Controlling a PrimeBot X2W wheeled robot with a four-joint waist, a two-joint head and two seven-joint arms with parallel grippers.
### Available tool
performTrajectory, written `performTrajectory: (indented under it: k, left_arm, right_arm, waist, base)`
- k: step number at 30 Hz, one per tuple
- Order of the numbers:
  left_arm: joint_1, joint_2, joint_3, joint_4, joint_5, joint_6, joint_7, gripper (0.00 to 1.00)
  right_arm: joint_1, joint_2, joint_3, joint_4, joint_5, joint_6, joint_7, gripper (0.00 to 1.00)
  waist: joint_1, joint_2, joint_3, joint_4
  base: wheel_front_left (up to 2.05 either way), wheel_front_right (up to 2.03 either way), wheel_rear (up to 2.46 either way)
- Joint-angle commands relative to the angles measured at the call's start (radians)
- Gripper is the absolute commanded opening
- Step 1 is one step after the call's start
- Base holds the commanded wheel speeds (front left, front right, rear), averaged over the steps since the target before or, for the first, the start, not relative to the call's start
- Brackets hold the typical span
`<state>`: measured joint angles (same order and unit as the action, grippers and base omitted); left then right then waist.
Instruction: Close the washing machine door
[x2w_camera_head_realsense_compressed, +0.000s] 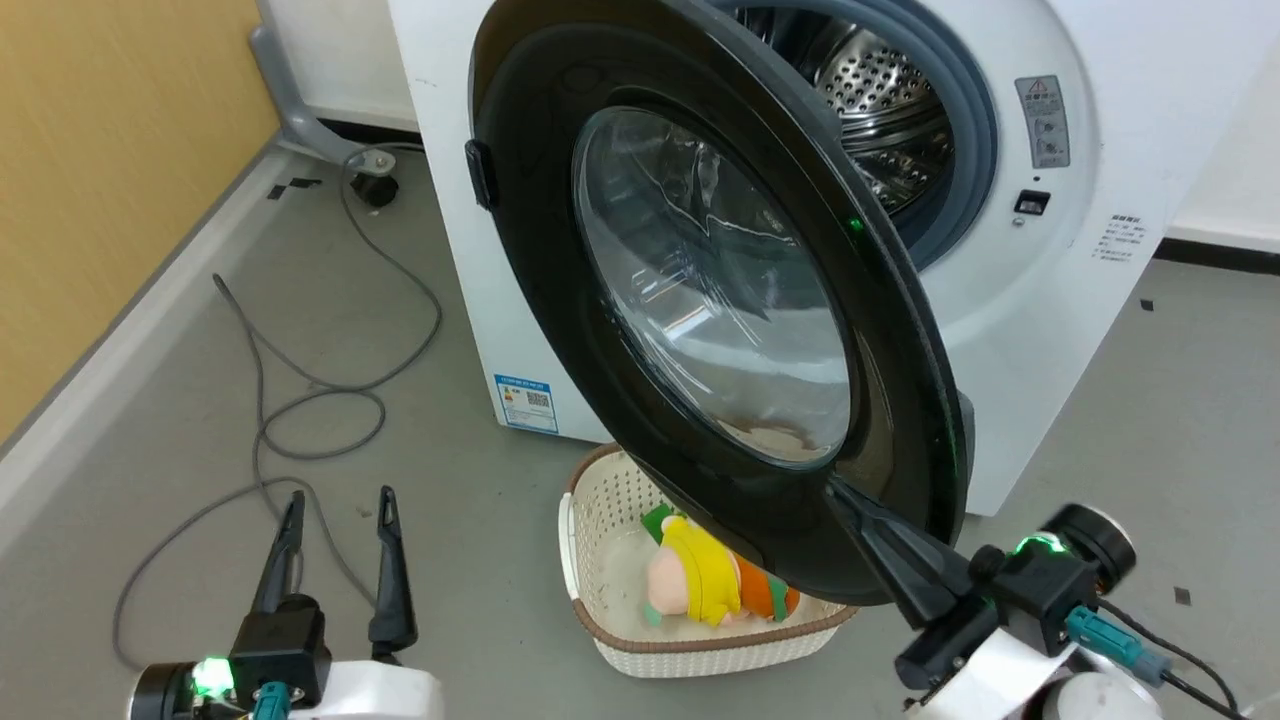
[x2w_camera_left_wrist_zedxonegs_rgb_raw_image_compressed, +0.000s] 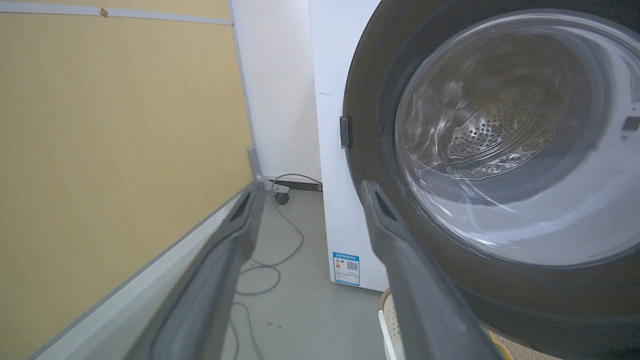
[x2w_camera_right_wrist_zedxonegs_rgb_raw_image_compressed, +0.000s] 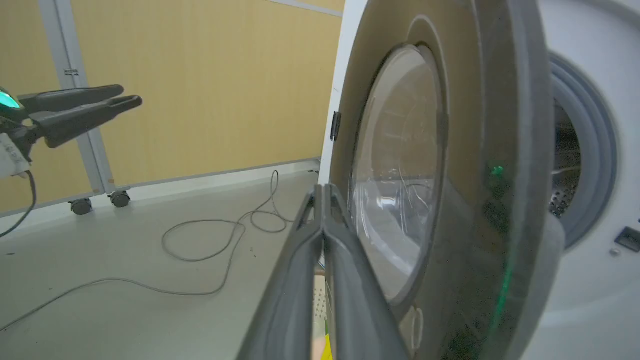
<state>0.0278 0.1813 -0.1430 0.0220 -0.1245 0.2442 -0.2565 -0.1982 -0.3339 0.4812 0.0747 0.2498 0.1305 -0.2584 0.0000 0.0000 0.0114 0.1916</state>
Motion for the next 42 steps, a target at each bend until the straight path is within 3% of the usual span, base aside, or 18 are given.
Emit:
performTrajectory:
  k: [1,8,16,24,42]
  left_arm:
    - [-0.014,-0.007,0.006,0.0,0.007,-0.006,-0.005,1.0]
    - [-0.035,-0.041,0.024,-0.01,0.031,-0.029,-0.005,1.0]
    - [-0.079,-0.078,0.032,-0.024,0.051,-0.048,-0.005,1.0]
    - [-0.146,-0.105,0.025,-0.041,0.065,-0.065,-0.005,1.0]
    - [-0.226,-0.129,0.002,-0.029,0.058,-0.067,-0.005,1.0]
  right_arm:
    - [0.002,-0.007,-0.004,0.025,-0.006,0.0,-0.003,0.0]
    - [-0.017,-0.014,-0.073,0.11,-0.004,0.0,-0.003,0.0]
    - [-0.081,0.015,-0.255,0.132,0.037,0.0,-0.003,0.0]
    - [-0.251,0.034,-0.391,0.222,0.021,0.0,-0.003,0.0]
    - [-0.654,-0.005,-0.526,0.56,-0.059,0.0,-0.003,0.0]
  waist:
    - [0.0,0.0,0.009,0.0]
    - [0.0,0.0,0.061,-0.004]
    - [0.0,0.0,0.139,-0.002]
    - [0.0,0.0,0.248,0.009]
    - [0.0,0.0,0.369,0.053]
  base:
    - [0.0,0.0,0.0]
    - [0.0,0.0,0.0]
    - [0.0,0.0,0.0]
    - [0.0,0.0,0.0]
    - [0.0,0.0,0.0]
